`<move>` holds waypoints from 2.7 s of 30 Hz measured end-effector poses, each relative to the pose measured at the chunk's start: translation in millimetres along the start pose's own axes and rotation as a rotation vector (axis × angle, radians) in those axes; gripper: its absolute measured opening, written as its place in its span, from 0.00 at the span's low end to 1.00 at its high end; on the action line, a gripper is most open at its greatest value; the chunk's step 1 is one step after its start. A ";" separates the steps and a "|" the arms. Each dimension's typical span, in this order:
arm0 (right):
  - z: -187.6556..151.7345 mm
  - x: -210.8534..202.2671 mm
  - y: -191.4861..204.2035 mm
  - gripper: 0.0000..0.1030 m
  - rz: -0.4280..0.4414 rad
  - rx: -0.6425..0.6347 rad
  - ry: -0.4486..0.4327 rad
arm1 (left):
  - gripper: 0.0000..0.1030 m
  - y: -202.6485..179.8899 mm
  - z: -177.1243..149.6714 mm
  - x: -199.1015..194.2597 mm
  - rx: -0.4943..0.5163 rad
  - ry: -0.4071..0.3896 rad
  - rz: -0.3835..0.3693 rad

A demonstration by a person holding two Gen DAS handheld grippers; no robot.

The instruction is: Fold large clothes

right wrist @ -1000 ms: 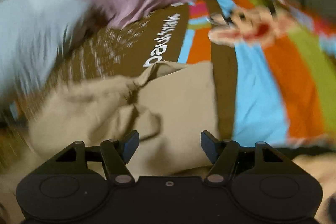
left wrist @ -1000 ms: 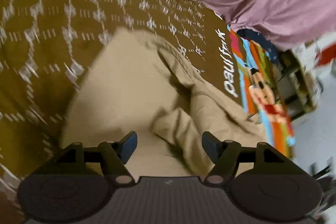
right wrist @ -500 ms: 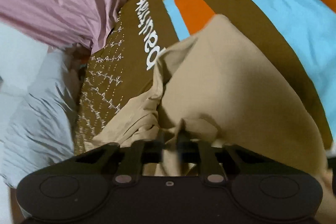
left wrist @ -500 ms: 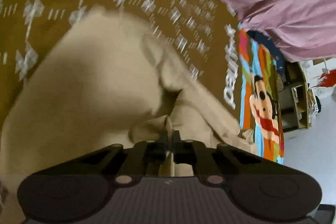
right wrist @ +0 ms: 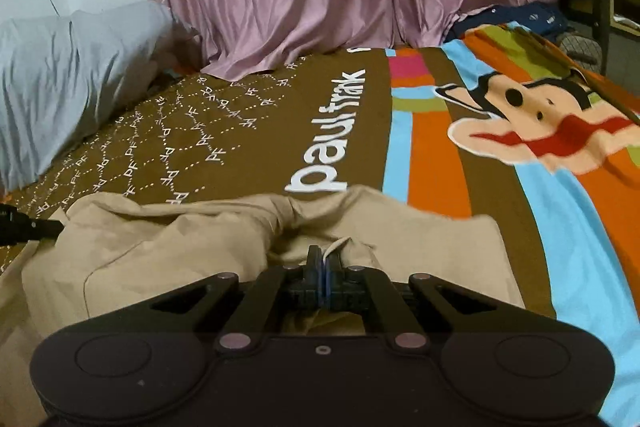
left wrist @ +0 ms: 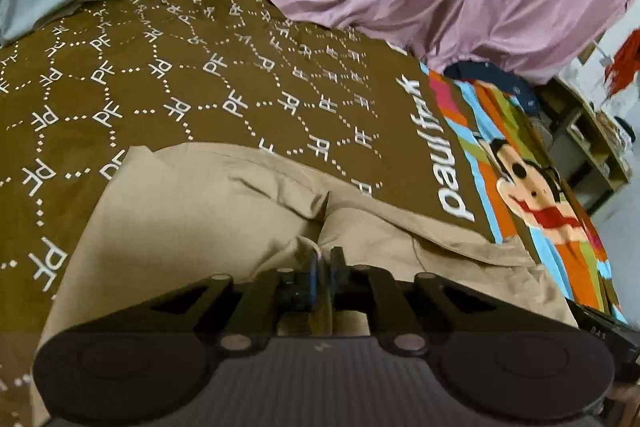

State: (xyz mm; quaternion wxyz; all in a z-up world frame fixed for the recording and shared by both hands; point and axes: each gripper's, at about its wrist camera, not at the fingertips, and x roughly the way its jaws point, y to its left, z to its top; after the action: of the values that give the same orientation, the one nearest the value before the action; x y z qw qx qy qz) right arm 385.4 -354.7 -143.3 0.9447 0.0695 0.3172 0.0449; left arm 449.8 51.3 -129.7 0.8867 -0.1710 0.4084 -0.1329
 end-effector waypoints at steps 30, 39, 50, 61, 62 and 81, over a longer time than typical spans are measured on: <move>-37.4 -1.9 84.3 0.54 -0.028 -0.369 0.015 | 0.73 -44.2 -54.7 -3.5 0.075 0.111 0.180; -22.5 -105.7 83.0 0.76 0.055 -0.269 -0.048 | 0.90 -76.3 -54.3 -102.5 0.148 0.020 0.193; -43.8 -271.7 97.9 0.99 0.109 -0.284 -0.121 | 1.00 -114.1 -102.8 -233.1 0.292 -0.099 0.172; -114.3 -353.9 95.4 0.99 0.012 -0.287 -0.096 | 1.00 -103.7 -193.5 -292.3 0.492 -0.088 0.190; -118.6 -353.3 95.0 0.99 -0.002 -0.293 -0.078 | 1.00 -101.3 -202.1 -293.8 0.516 -0.068 0.190; -162.5 -305.2 118.0 0.99 -0.020 -0.387 0.248 | 1.00 -71.1 -239.1 -296.3 0.490 0.031 0.217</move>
State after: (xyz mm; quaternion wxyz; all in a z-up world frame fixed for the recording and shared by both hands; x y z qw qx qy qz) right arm 39.7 -260.9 -71.7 0.8946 -0.1222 0.4171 0.1036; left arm 72.0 51.6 -44.7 0.9045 0.0956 0.3933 -0.1344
